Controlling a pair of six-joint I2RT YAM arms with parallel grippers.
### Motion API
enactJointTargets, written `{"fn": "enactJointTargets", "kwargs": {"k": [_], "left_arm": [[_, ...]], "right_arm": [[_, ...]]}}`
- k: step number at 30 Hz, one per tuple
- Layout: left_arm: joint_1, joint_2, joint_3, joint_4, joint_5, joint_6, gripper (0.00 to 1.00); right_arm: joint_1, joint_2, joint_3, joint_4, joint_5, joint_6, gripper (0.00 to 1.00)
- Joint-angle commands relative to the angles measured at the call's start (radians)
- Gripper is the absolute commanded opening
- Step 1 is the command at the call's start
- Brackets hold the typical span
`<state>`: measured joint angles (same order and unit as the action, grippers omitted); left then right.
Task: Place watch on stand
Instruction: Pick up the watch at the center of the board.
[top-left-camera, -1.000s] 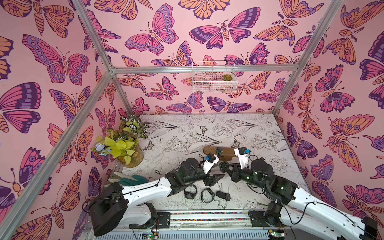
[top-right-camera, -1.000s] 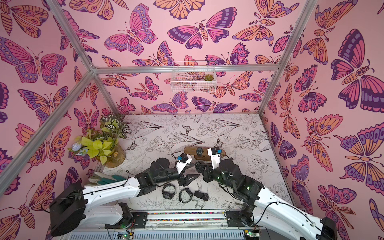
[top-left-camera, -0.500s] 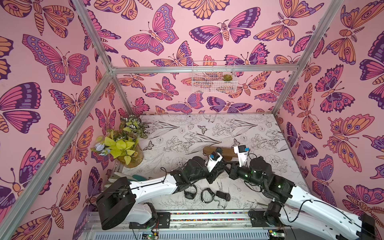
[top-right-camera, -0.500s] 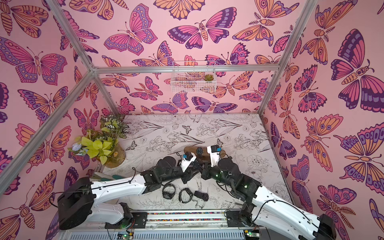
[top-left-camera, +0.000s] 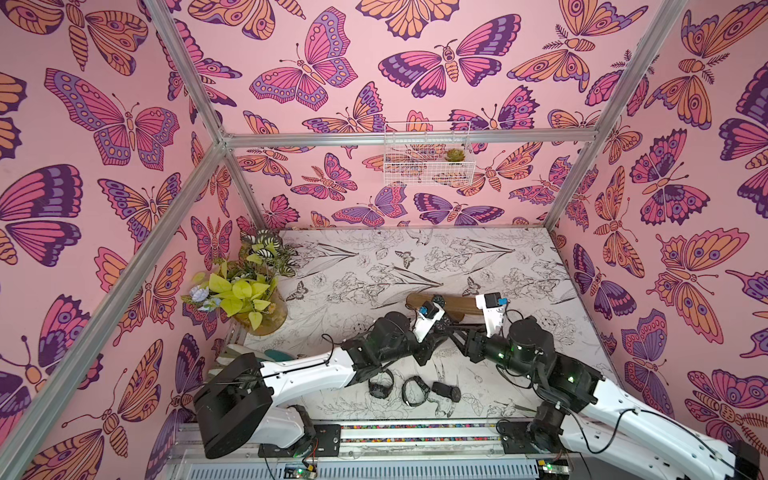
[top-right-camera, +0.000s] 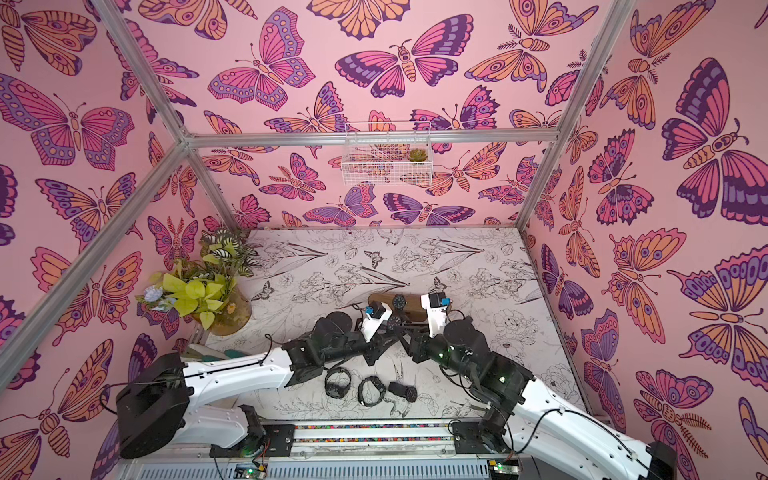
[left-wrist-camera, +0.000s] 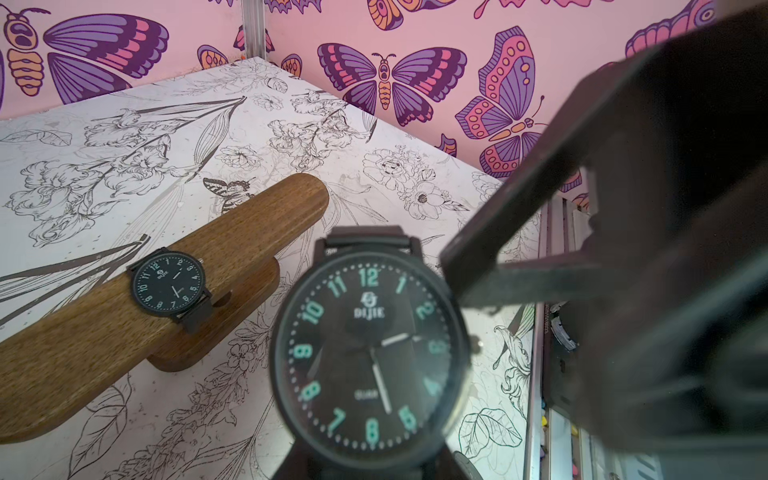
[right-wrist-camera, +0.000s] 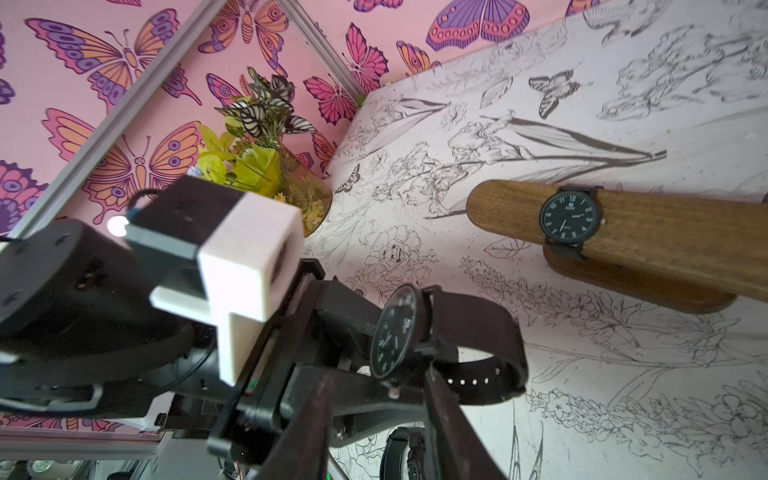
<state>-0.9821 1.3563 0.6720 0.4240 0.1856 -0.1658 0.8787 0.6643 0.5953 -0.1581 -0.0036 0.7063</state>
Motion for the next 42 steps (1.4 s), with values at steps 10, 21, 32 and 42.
{"fn": "enactJointTargets", "kwargs": {"k": [10,21,32,42], "left_arm": [[0.006,-0.011,-0.011,0.064,0.026,-0.019,0.25],[0.004,-0.016,-0.018,0.084,0.089,-0.014,0.25],[0.003,-0.013,-0.032,0.102,0.089,-0.005,0.28],[0.004,-0.057,-0.039,0.022,0.026,-0.031,0.70]], "right_arm": [[0.000,-0.043,-0.060,-0.113,0.166,-0.034,0.43],[0.000,0.109,-0.033,-0.022,0.268,0.026,0.33],[0.000,0.131,-0.022,0.034,0.259,0.040,0.03],[0.000,0.139,0.058,-0.087,0.266,-0.117,0.00]]}}
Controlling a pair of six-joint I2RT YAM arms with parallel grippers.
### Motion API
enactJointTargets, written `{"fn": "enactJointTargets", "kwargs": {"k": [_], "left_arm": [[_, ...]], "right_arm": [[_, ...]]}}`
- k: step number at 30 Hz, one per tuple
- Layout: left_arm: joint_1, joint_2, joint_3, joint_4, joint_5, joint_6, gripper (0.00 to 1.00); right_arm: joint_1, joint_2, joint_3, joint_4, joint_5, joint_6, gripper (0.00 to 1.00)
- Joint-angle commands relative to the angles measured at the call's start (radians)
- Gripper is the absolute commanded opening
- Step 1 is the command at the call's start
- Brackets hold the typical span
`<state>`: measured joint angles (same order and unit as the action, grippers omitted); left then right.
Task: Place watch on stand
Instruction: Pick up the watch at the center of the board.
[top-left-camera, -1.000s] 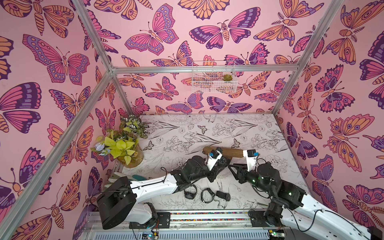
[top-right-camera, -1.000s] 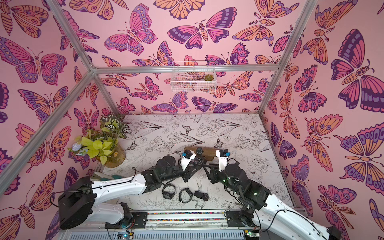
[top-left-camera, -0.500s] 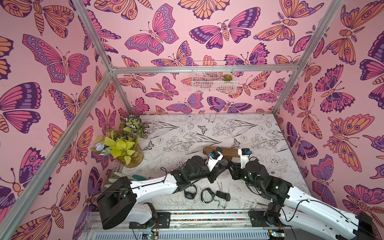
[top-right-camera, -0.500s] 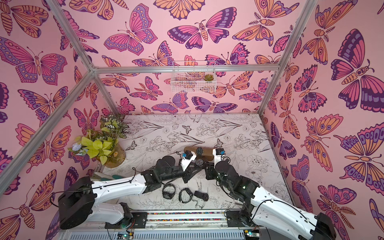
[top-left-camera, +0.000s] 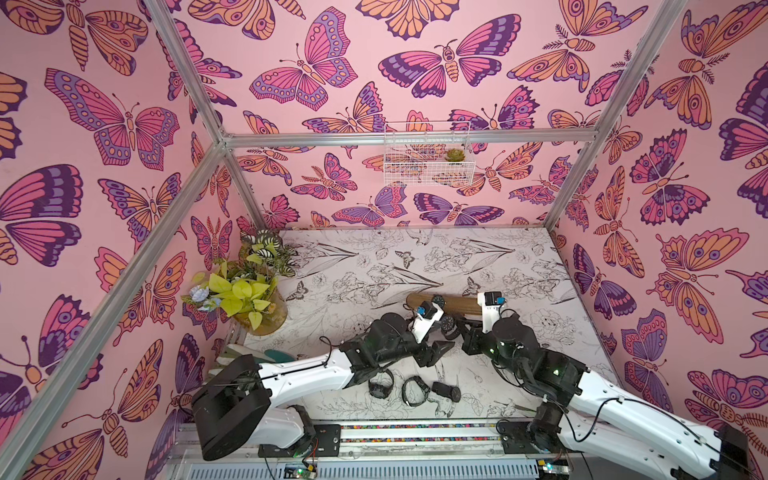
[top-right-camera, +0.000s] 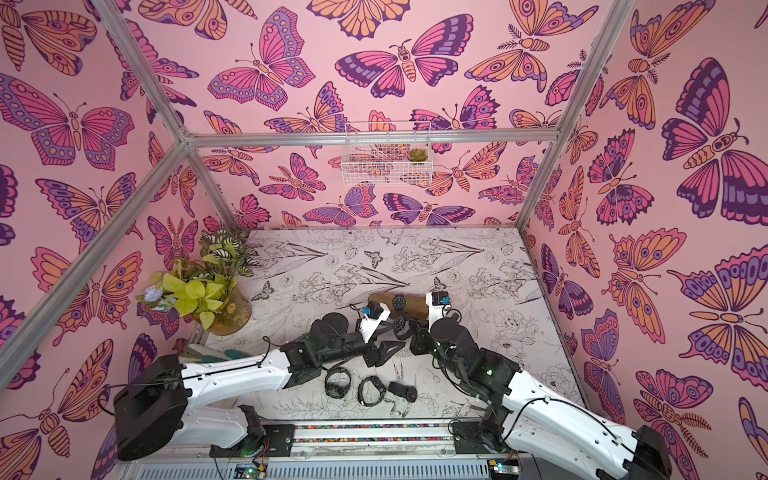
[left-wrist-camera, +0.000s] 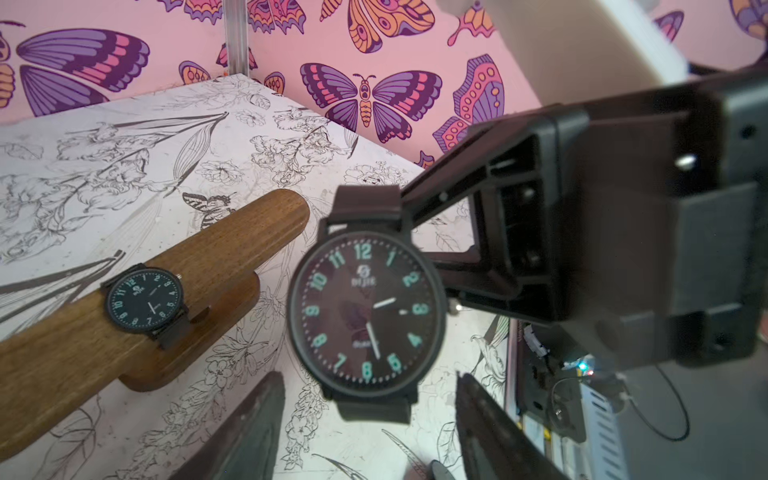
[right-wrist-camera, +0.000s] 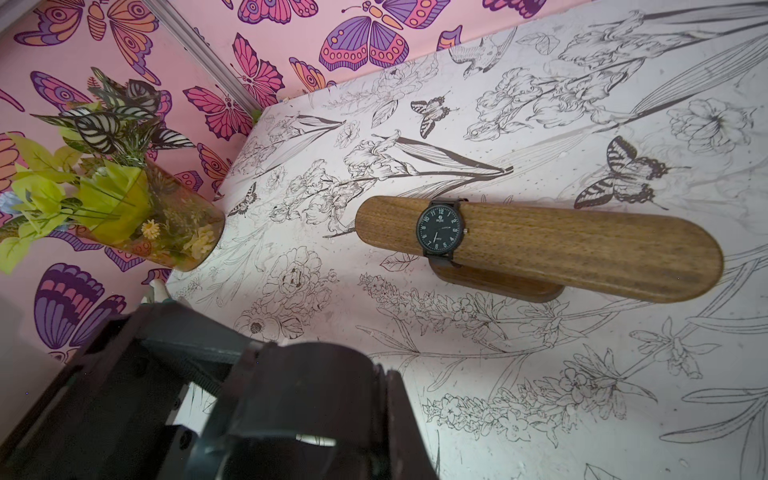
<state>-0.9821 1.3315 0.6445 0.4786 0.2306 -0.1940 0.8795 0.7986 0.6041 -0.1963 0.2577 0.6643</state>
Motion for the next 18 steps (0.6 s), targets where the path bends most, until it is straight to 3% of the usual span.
{"fn": "enactJointTargets", "kwargs": {"k": [1,5,10,18], "left_arm": [[0.004,-0.038,-0.009,-0.040,-0.020,-0.003,0.71],[0.013,-0.048,0.000,-0.062,0.005,-0.030,0.75],[0.067,-0.049,0.031,-0.074,0.142,-0.132,0.75],[0.074,-0.036,0.068,-0.124,0.181,-0.137,0.72]], "right_arm": [[-0.001,0.007,0.055,-0.051,-0.013,-0.093,0.00],[-0.001,0.016,0.057,-0.048,-0.043,-0.149,0.00],[-0.001,0.003,0.047,-0.043,-0.037,-0.204,0.00],[0.001,0.027,0.048,-0.038,-0.034,-0.228,0.00]]}}
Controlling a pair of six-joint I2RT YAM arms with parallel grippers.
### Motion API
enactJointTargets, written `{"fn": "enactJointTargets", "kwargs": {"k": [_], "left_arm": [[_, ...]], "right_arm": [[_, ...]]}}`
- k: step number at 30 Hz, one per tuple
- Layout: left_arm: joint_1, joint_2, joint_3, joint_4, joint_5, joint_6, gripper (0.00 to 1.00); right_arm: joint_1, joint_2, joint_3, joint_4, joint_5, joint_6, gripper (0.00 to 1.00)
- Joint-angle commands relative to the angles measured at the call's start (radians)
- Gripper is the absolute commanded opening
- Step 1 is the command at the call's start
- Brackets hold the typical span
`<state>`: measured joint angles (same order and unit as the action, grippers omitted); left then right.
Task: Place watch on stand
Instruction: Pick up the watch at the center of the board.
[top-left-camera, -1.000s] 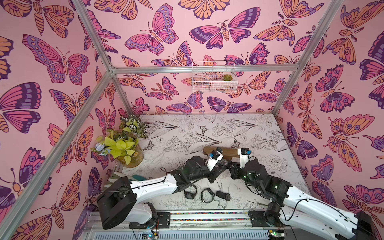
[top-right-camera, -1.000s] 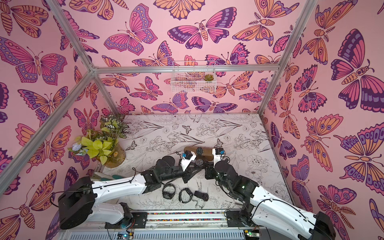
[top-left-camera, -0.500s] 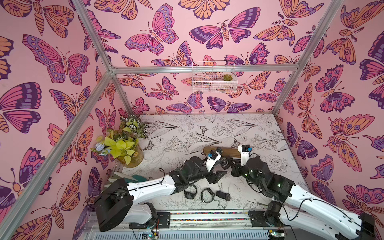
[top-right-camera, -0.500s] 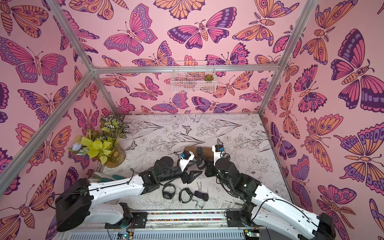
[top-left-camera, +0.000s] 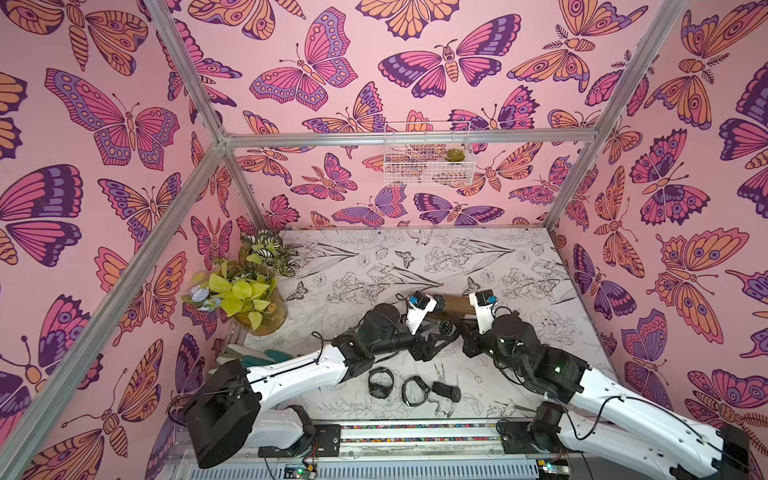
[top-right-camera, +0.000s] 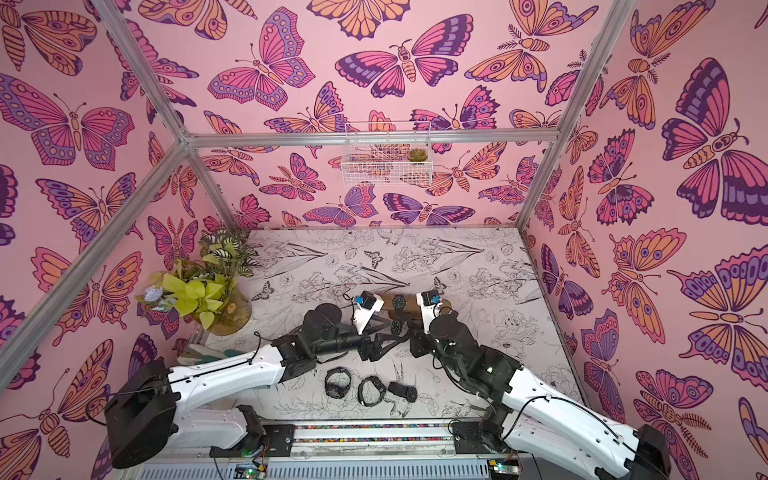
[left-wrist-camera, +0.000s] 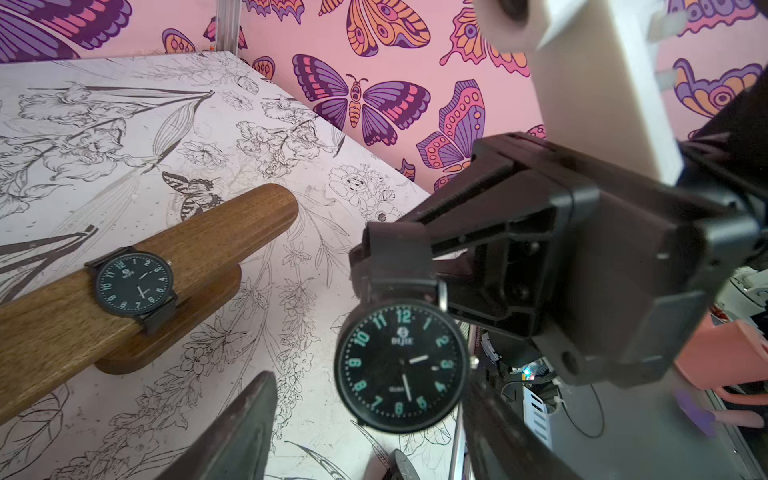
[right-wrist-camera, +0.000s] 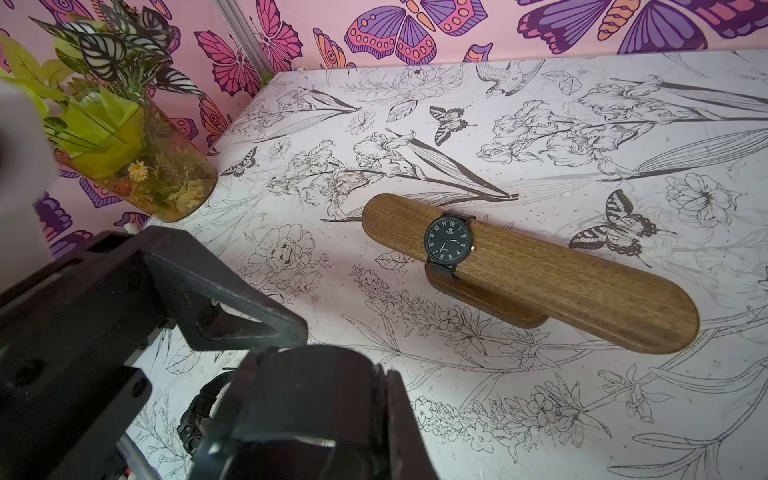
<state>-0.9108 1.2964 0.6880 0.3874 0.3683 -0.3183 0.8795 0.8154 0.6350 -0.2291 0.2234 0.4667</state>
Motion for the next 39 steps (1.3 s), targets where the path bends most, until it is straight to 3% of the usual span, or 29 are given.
{"fn": "enactJointTargets", "kwargs": {"k": [1,24,32,39], "left_arm": [[0.003,0.001,0.030,-0.038,0.045,-0.012,0.72],[0.003,0.035,0.093,-0.154,0.044,0.033,0.58],[0.002,0.042,0.100,-0.163,0.048,0.039,0.59],[0.001,0.050,0.103,-0.175,0.051,0.047,0.49]], "right_arm": [[0.001,0.014,0.017,-0.006,0.001,-0.030,0.00],[0.025,0.052,0.034,-0.012,0.026,-0.038,0.00],[0.034,0.062,0.036,-0.013,0.034,-0.040,0.00],[0.038,0.069,0.037,-0.012,0.036,-0.040,0.00]]}}
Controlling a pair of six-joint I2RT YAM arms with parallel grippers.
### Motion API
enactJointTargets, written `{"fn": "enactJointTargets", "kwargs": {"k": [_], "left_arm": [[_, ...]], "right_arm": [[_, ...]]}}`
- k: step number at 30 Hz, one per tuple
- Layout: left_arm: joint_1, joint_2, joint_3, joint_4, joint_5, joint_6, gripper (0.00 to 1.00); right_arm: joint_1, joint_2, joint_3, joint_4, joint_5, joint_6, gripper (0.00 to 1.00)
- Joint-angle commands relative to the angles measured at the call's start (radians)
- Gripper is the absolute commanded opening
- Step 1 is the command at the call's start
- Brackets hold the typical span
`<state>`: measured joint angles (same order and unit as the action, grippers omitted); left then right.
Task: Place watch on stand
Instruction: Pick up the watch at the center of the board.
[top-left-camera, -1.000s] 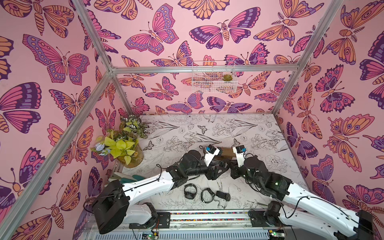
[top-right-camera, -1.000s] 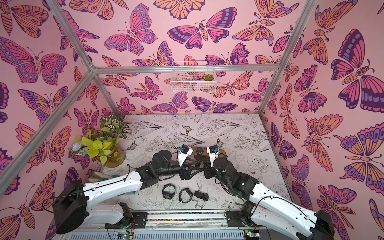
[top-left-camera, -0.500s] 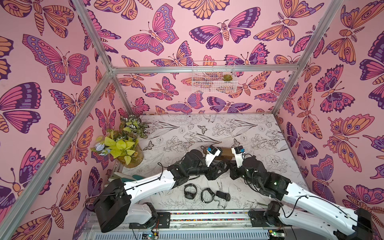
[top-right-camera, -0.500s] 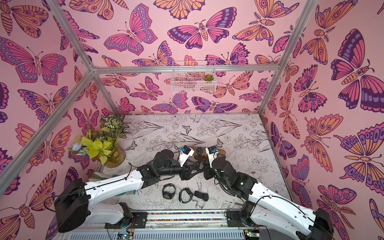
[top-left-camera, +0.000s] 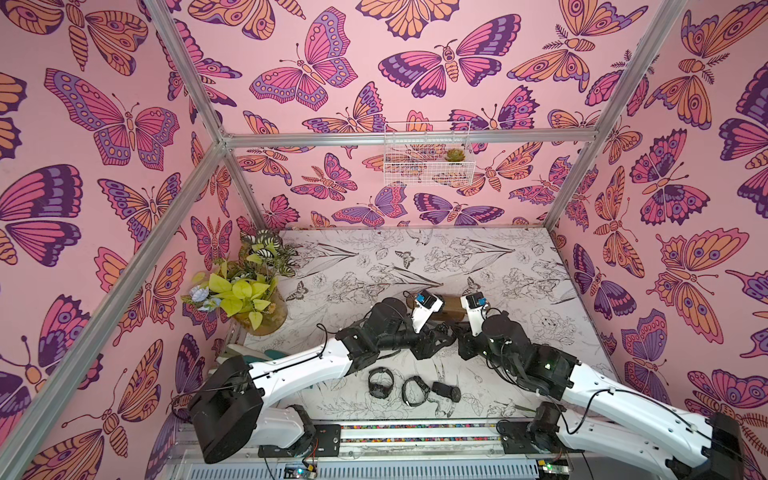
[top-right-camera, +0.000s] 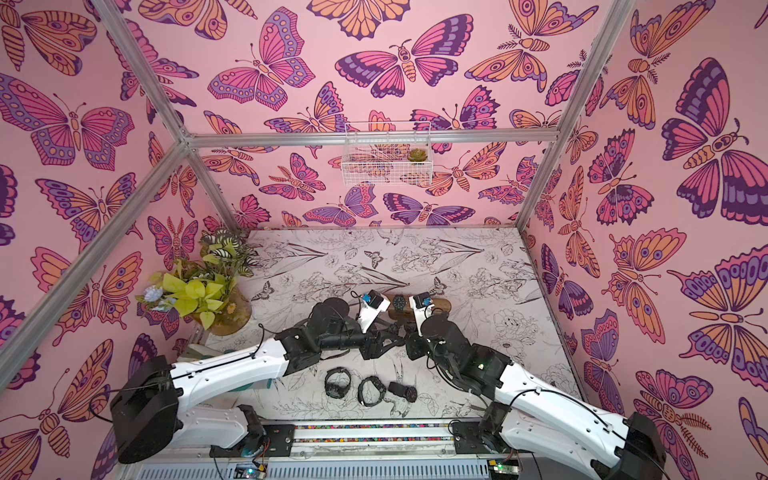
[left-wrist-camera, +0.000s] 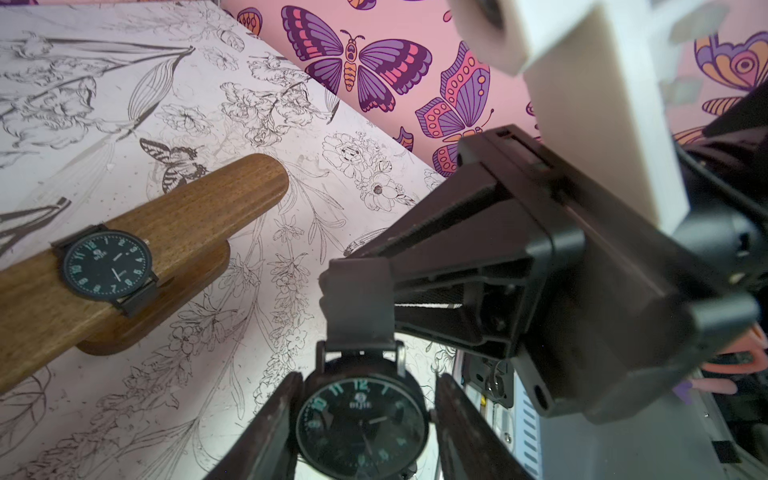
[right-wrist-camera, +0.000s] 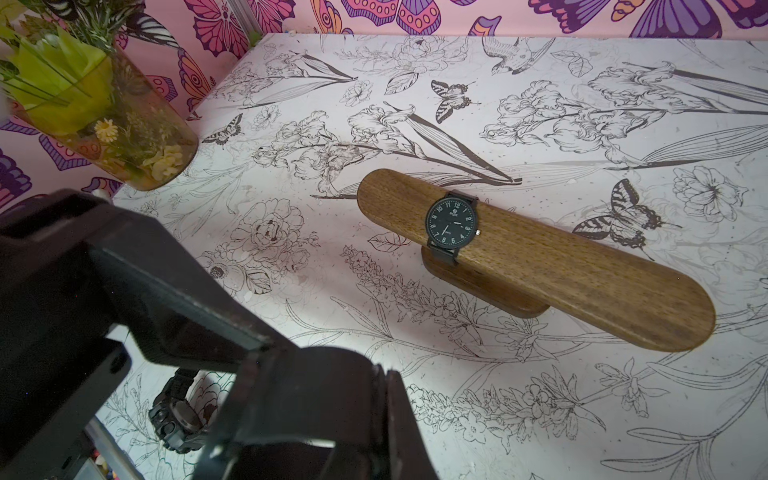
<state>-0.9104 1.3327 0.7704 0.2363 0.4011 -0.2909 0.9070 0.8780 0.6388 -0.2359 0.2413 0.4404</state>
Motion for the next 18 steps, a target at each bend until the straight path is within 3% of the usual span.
{"fn": "enactJointTargets", "kwargs": {"k": [1,6,11,18], "left_arm": [[0.001,0.015,0.020,-0.025,0.019,0.020,0.49],[0.002,0.018,0.024,-0.027,0.018,0.019,0.46],[0.001,0.018,0.024,-0.031,0.009,0.020,0.54],[0.002,0.020,0.024,-0.036,0.000,0.021,0.51]], "right_arm": [[0.010,0.006,0.032,-0.006,0.017,-0.014,0.00],[0.014,0.006,0.032,-0.005,0.019,-0.014,0.00],[0.021,0.009,0.033,-0.009,0.027,-0.019,0.00],[0.032,0.013,0.036,-0.011,0.037,-0.022,0.00]]}}
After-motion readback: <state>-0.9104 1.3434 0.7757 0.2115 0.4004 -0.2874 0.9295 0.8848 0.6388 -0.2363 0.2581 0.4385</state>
